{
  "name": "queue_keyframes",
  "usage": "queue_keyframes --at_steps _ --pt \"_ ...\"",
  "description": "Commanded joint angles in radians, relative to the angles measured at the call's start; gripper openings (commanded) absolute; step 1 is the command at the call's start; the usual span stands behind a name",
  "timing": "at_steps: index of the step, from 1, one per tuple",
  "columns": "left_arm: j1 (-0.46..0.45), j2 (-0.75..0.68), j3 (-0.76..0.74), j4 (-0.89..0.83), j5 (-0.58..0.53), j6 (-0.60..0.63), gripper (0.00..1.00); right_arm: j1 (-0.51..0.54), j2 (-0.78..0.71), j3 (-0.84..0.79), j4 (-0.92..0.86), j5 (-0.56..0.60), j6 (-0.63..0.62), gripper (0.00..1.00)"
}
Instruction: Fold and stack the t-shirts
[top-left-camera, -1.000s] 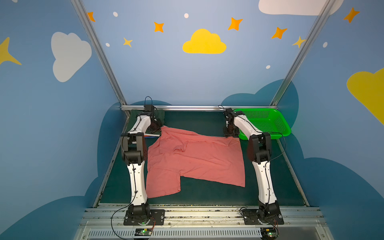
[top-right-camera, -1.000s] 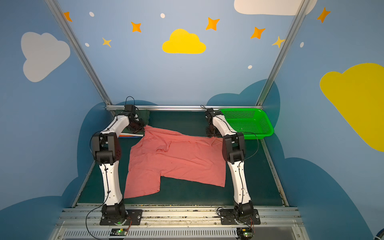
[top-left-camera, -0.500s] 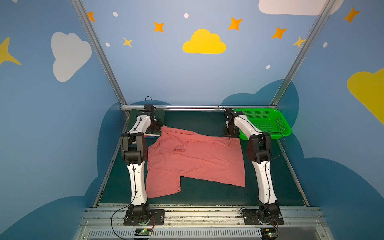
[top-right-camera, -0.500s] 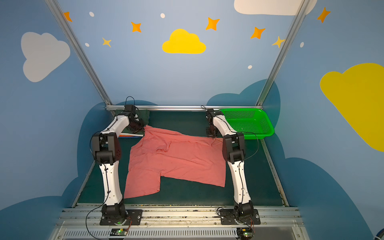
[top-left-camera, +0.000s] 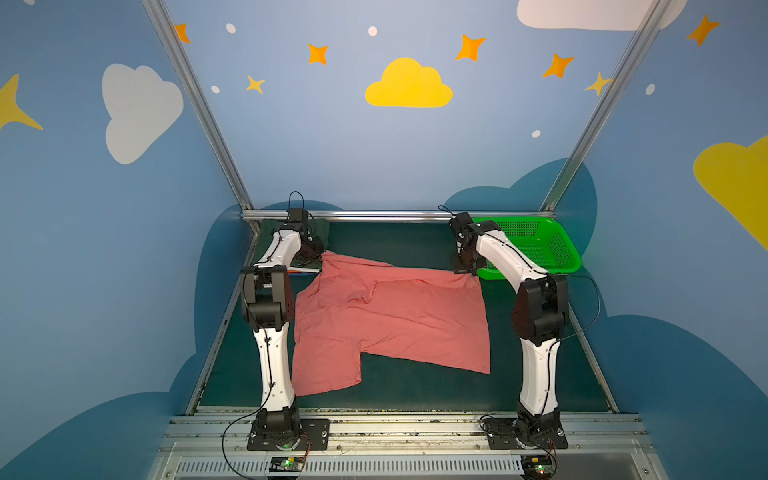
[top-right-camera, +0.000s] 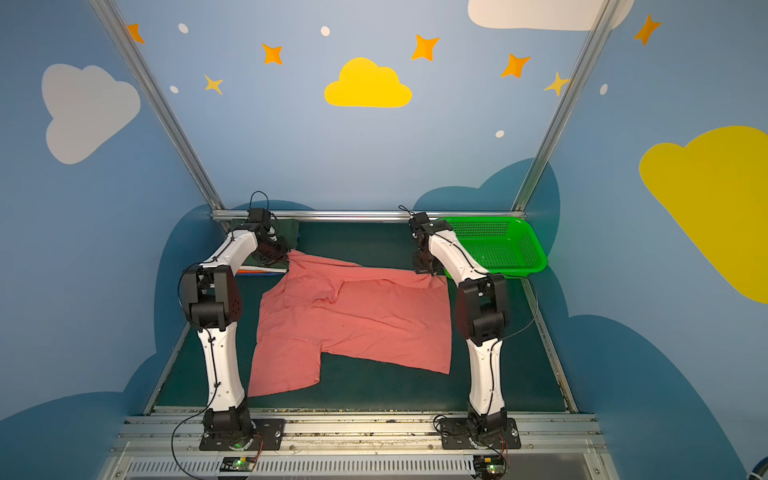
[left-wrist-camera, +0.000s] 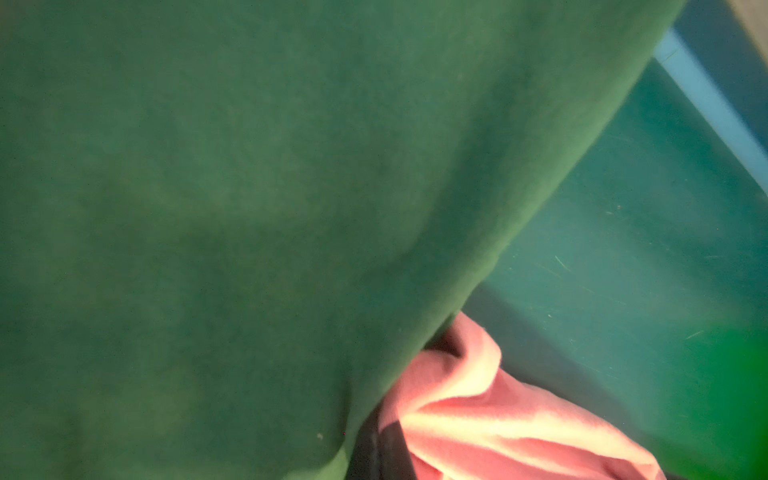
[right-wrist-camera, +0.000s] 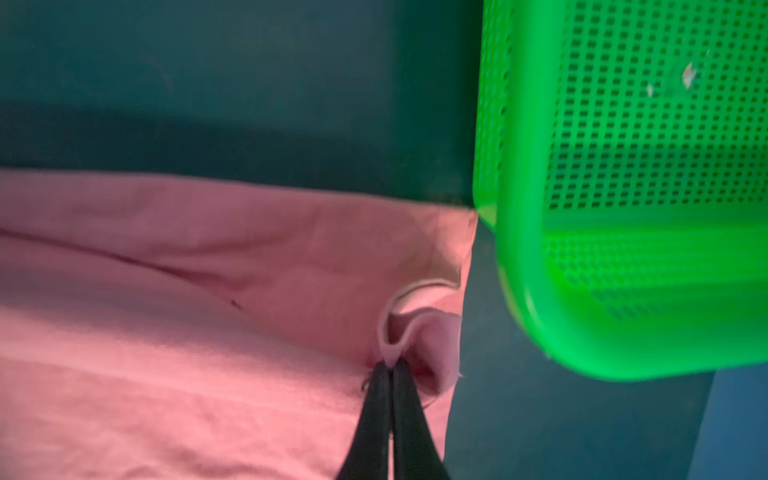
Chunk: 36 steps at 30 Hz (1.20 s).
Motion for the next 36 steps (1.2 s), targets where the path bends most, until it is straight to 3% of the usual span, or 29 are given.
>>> queue_keyframes --at_steps 1,8,18,21,27,36 --pt "0.017 -0.048 -0.020 -0.011 -0.034 0.012 0.05 0.023 -0.050 -0.097 -0.003 0.049 0.039 0.00" --pt "0.017 -0.047 -0.025 -0.007 -0.030 0.009 0.05 0.104 -0.138 -0.330 0.022 0.089 0.142 0.01" --pt "0.017 -0.048 -0.037 0.002 -0.016 0.004 0.05 0.165 -0.272 -0.520 0.074 0.108 0.230 0.43" --pt "0.017 -0.050 -0.045 0.006 -0.016 0.003 0.05 0.143 -0.322 -0.538 0.106 0.095 0.219 0.46" --pt "0.017 -0.043 -0.042 0.007 -0.010 0.004 0.05 -0.003 -0.340 -0.578 0.224 -0.103 0.164 0.43" --pt "0.017 -0.040 -0.042 0.001 -0.009 0.007 0.05 -0.205 -0.222 -0.545 0.372 -0.458 0.120 0.36"
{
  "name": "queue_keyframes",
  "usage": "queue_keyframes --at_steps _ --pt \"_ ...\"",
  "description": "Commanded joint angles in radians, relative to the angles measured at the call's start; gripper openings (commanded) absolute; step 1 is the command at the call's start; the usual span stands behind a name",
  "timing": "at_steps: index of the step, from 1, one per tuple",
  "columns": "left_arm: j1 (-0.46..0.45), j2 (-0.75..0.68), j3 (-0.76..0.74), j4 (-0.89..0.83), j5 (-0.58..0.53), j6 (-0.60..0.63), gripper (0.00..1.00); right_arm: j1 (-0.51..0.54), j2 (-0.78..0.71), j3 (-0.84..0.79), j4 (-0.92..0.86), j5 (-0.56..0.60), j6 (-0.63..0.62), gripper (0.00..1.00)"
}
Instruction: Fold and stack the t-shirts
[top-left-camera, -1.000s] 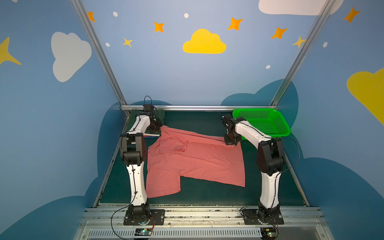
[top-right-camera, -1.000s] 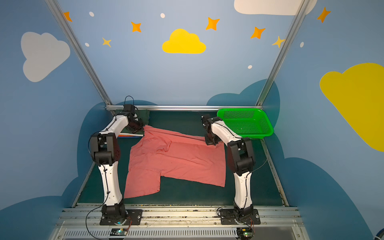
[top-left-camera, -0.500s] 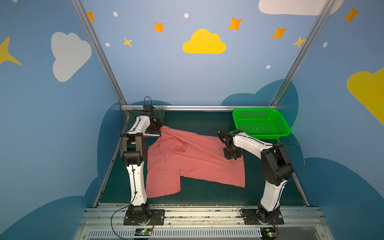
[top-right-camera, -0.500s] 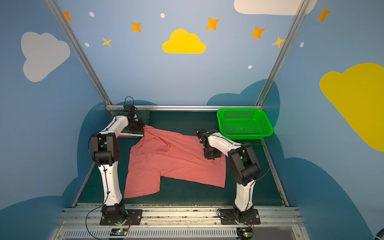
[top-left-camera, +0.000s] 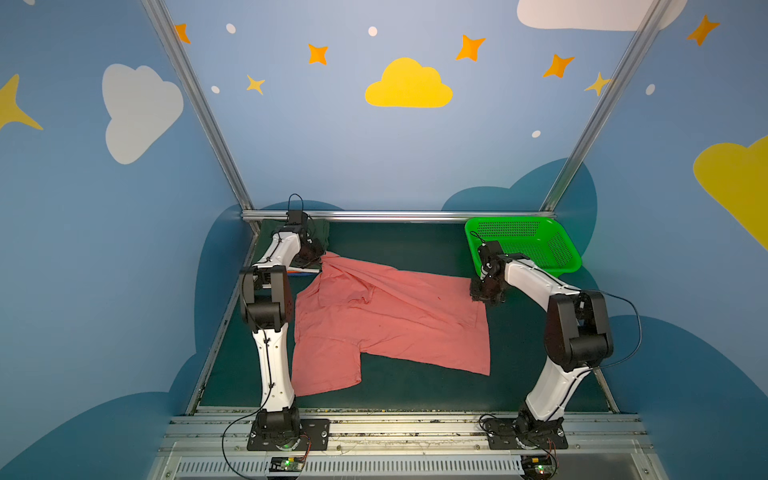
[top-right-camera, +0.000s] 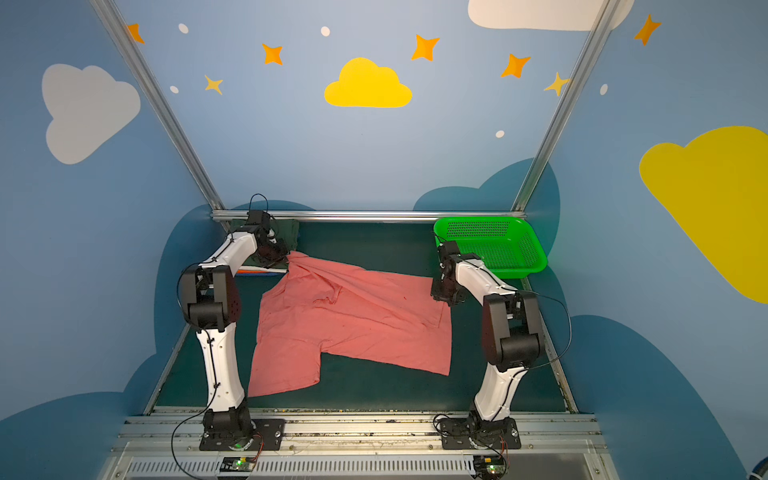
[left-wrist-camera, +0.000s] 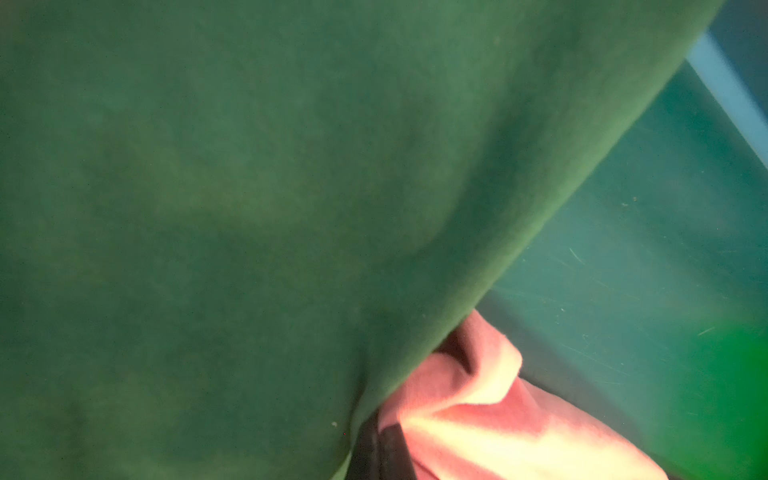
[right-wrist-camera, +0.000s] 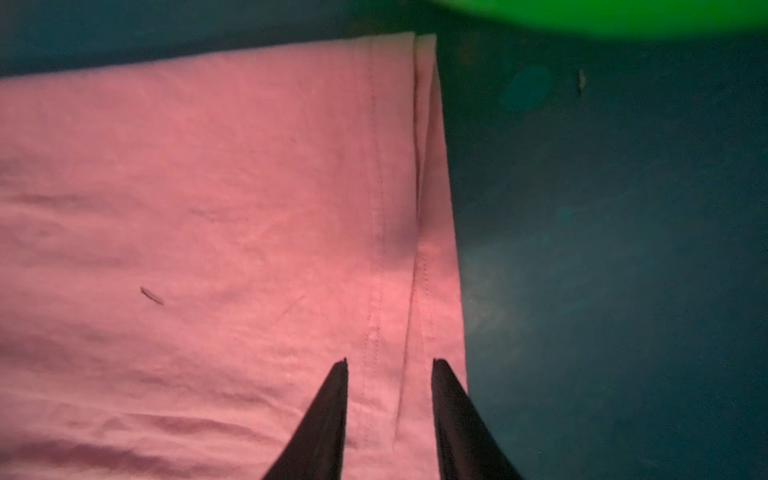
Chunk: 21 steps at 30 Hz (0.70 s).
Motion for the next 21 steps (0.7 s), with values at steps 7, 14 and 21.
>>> queue_keyframes --at_steps 7,14,21 --pt "0.013 -0.034 -0.007 -0.028 -0.024 0.012 0.05 -0.114 0.094 0.040 0.102 -0.261 -0.014 0.34" --pt "0.013 -0.035 -0.006 -0.031 -0.026 0.010 0.05 -0.142 0.115 0.034 0.102 -0.291 -0.012 0.31" --pt "0.013 -0.038 -0.009 -0.035 -0.030 0.012 0.05 -0.144 0.132 0.015 0.123 -0.278 -0.012 0.31"
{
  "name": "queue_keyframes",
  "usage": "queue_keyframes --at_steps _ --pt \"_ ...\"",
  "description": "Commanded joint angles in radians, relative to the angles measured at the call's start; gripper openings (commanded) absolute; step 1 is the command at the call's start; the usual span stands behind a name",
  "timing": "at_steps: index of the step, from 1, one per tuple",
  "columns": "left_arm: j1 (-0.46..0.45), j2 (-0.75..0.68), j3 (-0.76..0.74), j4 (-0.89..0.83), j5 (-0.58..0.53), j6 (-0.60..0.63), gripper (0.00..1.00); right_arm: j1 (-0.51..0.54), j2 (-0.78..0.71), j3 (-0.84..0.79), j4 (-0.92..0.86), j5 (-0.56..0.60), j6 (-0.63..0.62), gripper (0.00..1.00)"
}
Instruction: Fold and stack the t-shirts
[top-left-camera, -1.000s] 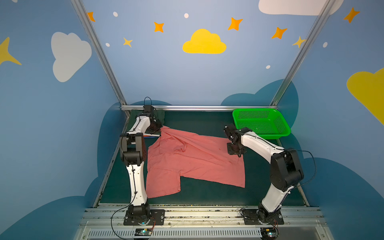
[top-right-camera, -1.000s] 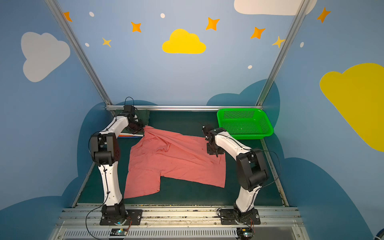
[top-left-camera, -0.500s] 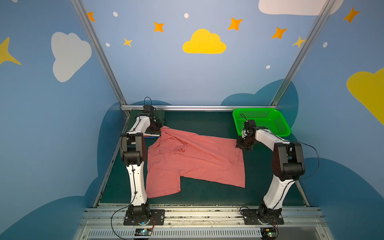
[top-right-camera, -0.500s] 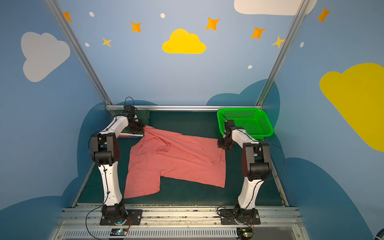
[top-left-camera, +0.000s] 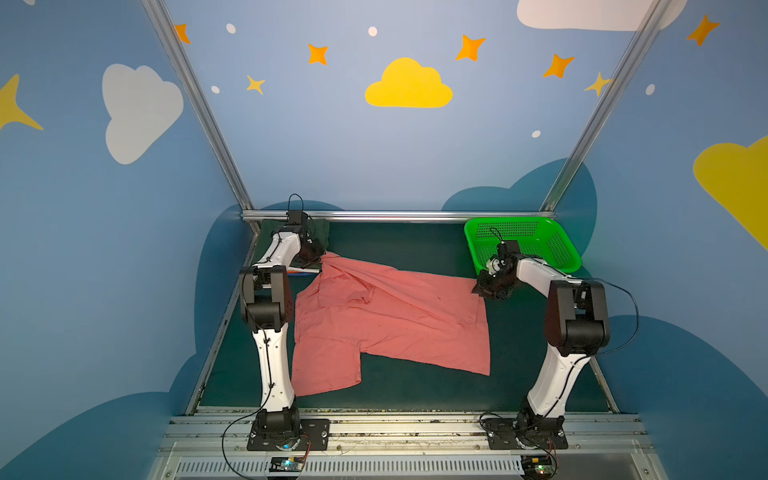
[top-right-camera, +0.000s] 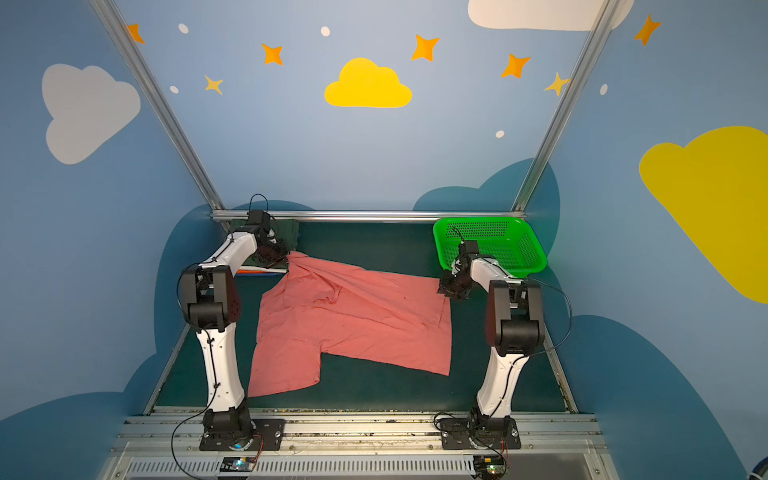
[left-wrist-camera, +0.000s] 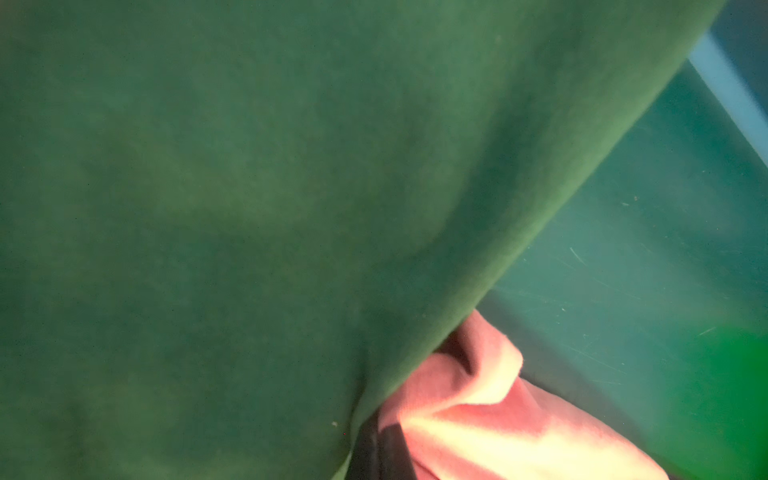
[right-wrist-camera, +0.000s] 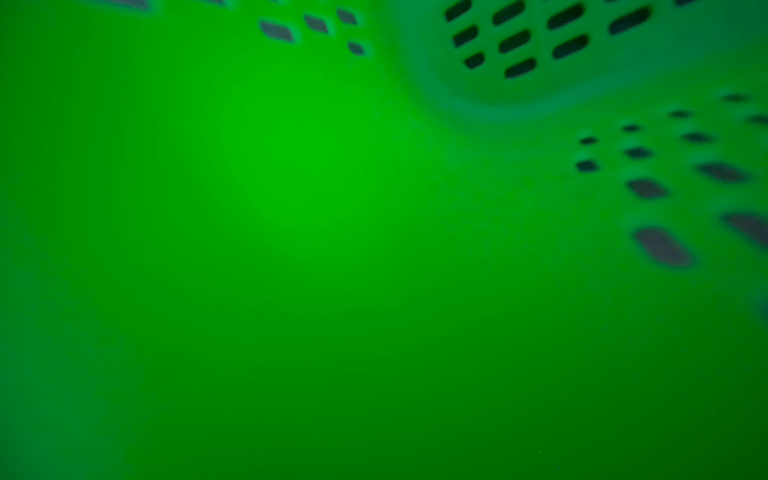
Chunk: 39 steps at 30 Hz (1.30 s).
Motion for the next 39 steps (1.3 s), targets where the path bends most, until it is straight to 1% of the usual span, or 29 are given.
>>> queue_keyframes --at_steps 1,6,9,10,14,18,21,23,26,29,30,33,39 --pt "0.013 -0.039 -0.009 -0.035 -0.029 0.012 0.05 -0.002 0.033 -0.011 -0.018 0.006 -0.004 0.31" --pt "0.013 -0.046 -0.006 -0.043 -0.033 0.016 0.05 0.003 0.020 0.009 -0.001 0.075 -0.059 0.29" --pt "0.013 -0.052 -0.004 -0.046 -0.038 0.019 0.05 0.023 -0.044 -0.018 0.052 0.109 -0.103 0.31" --pt "0.013 -0.054 -0.003 -0.046 -0.038 0.020 0.05 0.031 -0.074 -0.039 0.081 0.114 -0.114 0.33" --pt "0.013 -0.057 -0.002 -0.046 -0.031 0.020 0.05 0.039 -0.195 -0.138 0.204 0.074 -0.130 0.41" --pt "0.013 -0.060 -0.007 -0.045 -0.029 0.021 0.05 0.042 -0.301 -0.248 0.309 0.034 -0.136 0.45" --pt "0.014 -0.064 -0.014 -0.042 -0.026 0.021 0.05 0.043 -0.358 -0.308 0.330 0.035 -0.139 0.45" --pt "0.013 -0.068 -0.026 -0.034 -0.023 0.018 0.05 0.038 -0.379 -0.341 0.327 0.032 -0.133 0.42" --pt "0.011 -0.073 -0.039 -0.024 -0.017 0.014 0.05 0.033 -0.385 -0.387 0.348 0.009 -0.121 0.31" --pt "0.010 -0.080 -0.053 -0.017 -0.013 0.012 0.05 0.025 -0.376 -0.431 0.383 -0.014 -0.089 0.24" --pt "0.010 -0.082 -0.058 -0.014 -0.010 0.012 0.05 0.016 -0.374 -0.439 0.398 -0.045 -0.080 0.23" --pt "0.010 -0.089 -0.073 -0.007 -0.010 0.012 0.05 0.005 -0.370 -0.451 0.414 -0.048 -0.052 0.24" --pt "0.010 -0.098 -0.081 -0.005 -0.019 0.013 0.05 -0.010 -0.315 -0.420 0.341 -0.067 -0.011 0.28"
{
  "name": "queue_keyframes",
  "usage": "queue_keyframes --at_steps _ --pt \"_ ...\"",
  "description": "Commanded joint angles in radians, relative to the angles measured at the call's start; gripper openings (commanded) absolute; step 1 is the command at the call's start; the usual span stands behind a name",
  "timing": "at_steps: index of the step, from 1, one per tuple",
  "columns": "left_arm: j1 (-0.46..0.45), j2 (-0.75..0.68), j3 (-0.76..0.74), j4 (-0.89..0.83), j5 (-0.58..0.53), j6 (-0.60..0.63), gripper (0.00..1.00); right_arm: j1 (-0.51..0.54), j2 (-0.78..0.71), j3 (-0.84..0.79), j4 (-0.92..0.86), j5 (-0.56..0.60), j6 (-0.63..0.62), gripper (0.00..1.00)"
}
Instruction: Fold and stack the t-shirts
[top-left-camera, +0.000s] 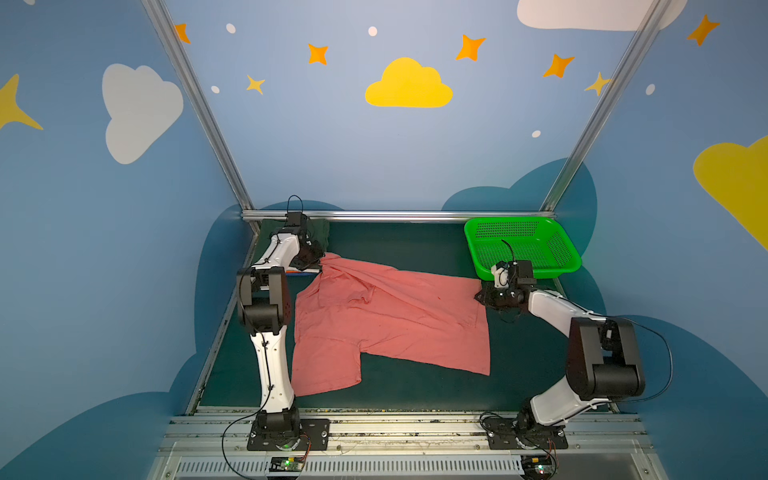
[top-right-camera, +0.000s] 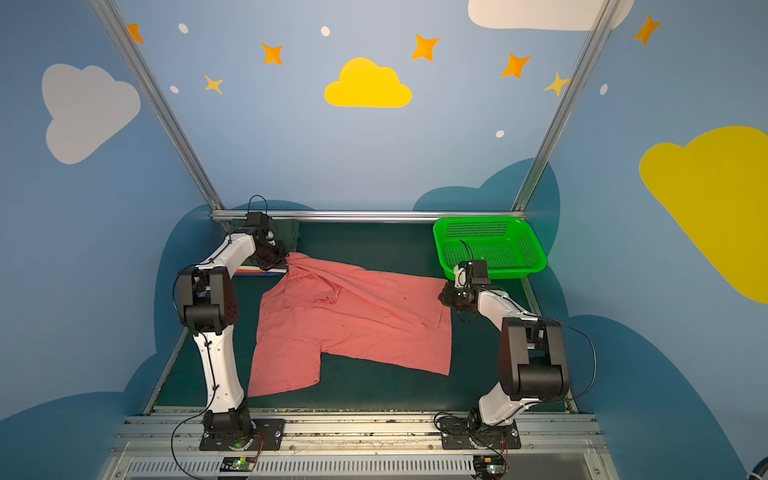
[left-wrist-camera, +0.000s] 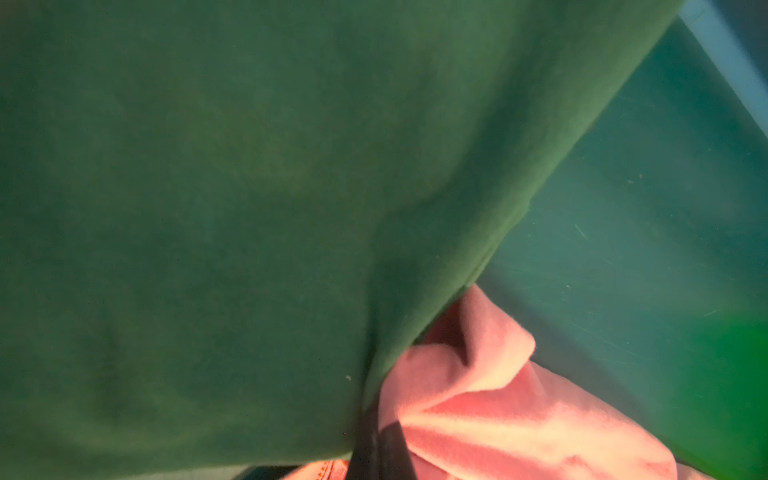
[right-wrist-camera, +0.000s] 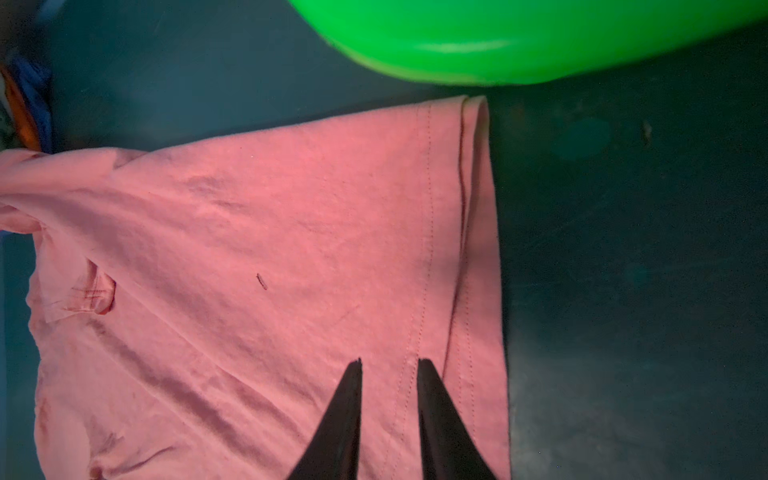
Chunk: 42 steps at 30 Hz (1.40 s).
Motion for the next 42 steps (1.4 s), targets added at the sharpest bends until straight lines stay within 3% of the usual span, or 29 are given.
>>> queue_keyframes --at_steps 1,17,25,36,42 --pt "0.010 -0.048 -0.012 -0.013 -0.020 0.003 0.05 -0.007 0.038 0.016 -0.033 -0.022 0.049 0.28" --pt "0.010 -0.049 -0.012 -0.010 -0.030 0.000 0.05 -0.007 0.162 0.080 -0.118 0.028 0.107 0.29" --pt "0.010 -0.045 -0.004 -0.014 -0.028 0.003 0.05 -0.007 0.202 0.102 -0.083 -0.026 0.116 0.29" --pt "0.011 -0.040 0.000 -0.020 -0.031 0.009 0.05 -0.008 0.189 0.108 -0.084 -0.023 0.124 0.14" --pt "0.012 -0.043 0.003 -0.023 -0.034 0.013 0.05 -0.007 0.191 0.118 -0.093 -0.016 0.122 0.00"
